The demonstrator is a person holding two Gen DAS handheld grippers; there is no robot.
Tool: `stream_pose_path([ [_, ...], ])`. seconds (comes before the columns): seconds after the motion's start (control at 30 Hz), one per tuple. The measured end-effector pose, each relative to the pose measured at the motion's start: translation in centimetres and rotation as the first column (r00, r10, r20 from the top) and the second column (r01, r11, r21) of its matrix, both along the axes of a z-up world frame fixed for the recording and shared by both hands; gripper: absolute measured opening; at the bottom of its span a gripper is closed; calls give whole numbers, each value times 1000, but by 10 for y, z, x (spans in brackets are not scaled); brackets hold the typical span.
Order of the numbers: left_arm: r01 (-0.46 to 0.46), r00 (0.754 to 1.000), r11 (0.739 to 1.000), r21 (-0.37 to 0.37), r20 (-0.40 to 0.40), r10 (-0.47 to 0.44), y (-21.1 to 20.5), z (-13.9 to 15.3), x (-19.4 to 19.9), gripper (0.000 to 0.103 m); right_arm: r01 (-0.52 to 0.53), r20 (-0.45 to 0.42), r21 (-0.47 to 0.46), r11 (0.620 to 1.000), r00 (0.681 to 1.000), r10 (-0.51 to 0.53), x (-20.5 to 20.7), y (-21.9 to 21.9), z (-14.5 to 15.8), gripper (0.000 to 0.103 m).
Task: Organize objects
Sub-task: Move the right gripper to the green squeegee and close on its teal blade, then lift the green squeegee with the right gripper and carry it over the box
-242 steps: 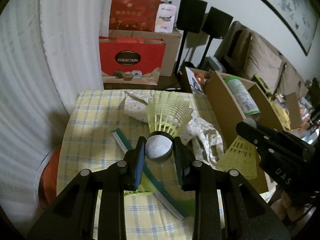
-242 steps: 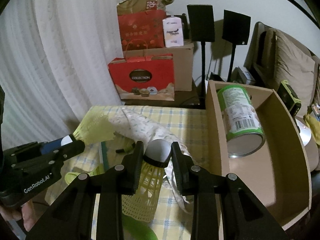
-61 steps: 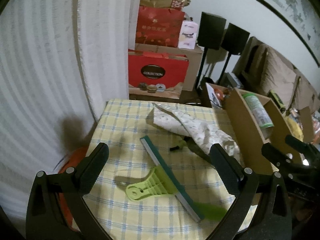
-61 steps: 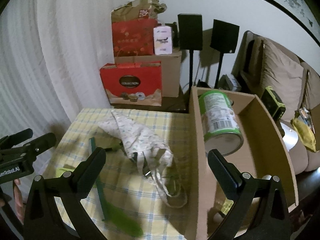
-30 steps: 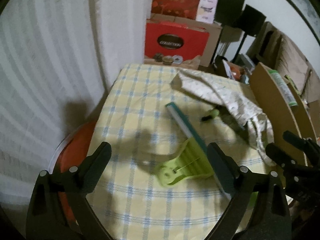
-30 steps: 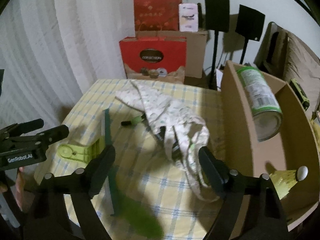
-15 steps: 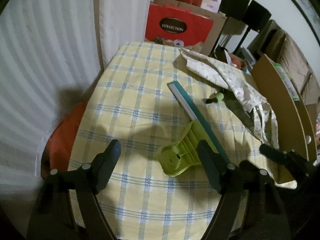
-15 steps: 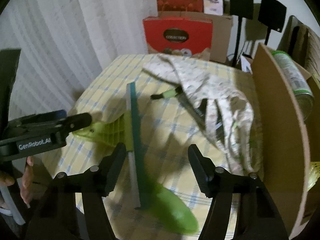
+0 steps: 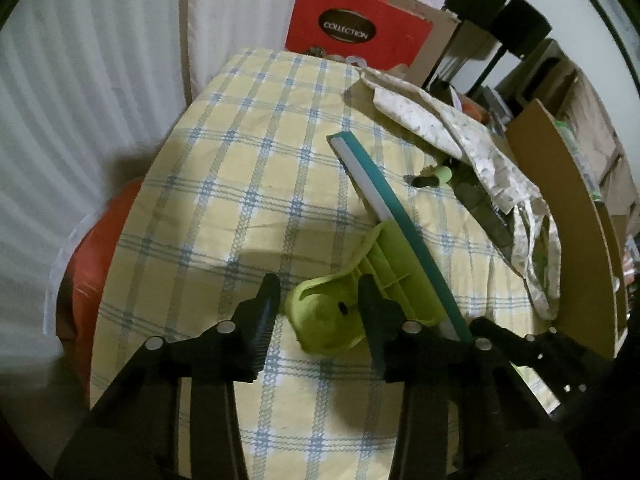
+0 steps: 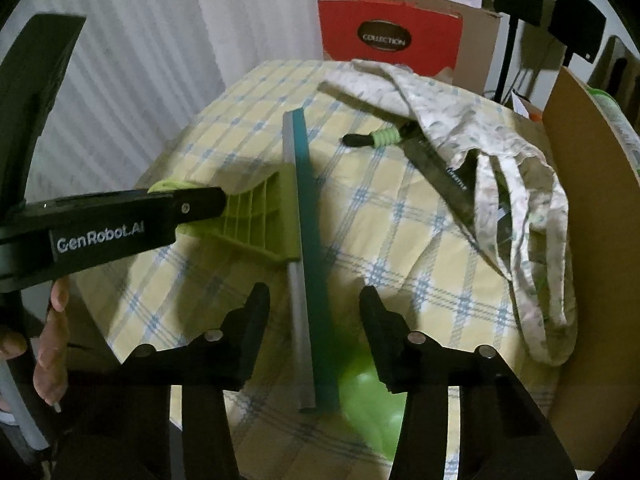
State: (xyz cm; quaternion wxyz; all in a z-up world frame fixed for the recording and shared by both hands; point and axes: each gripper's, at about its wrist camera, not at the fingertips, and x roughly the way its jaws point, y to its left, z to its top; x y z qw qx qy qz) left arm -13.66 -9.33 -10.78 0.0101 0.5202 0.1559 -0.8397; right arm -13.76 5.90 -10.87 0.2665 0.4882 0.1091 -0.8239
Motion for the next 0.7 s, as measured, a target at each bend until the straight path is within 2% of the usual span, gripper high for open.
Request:
stream_pose_path([
  [0.1,-1,1000,1000,15,0,1,1,1,-1,30,-10,-13,22,1000,1000,10,2,-5,-1,42],
  [0.17,2,1000,1000,19,-5,-2,2,2,-1,27,-18,-12,27,999,1000,18,2,-8,-2,38],
  [0.23,1,1000,1000,23,-9,-1,3,4,0,24,-25,-15,32,999,1000,26,3,-10,-2,28],
  [0.33,4,1000,1000,4,-25,-4,4,8,0,19,-32,-32,51,998,999,34,6,-13,-2,24],
  [0.4,0,999,1000,16,-36,1,2,11,1,16,-28,-30,42,999,999,29,5,-11,-2,20],
  [0.7,-1,998,1000,27,-61,2,3,23,2,16,-27,-19,2,1000,999,27,9,-7,2,20],
])
